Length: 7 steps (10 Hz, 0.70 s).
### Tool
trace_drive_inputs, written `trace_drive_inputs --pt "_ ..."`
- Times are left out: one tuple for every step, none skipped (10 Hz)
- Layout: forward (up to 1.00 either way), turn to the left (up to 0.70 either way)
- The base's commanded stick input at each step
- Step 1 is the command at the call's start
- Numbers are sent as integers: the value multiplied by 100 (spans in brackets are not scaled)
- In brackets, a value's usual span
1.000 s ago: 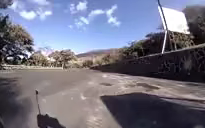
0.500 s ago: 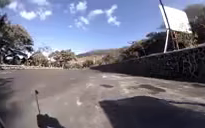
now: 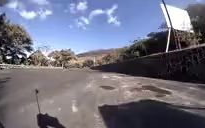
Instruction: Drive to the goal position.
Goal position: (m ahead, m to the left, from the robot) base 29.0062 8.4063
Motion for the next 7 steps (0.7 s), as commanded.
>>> trace_drive_inputs --pt "50 0" --pt "50 0" --pt "50 0" --pt "50 0" --pt "50 0" --pt "50 0" --pt "50 0"
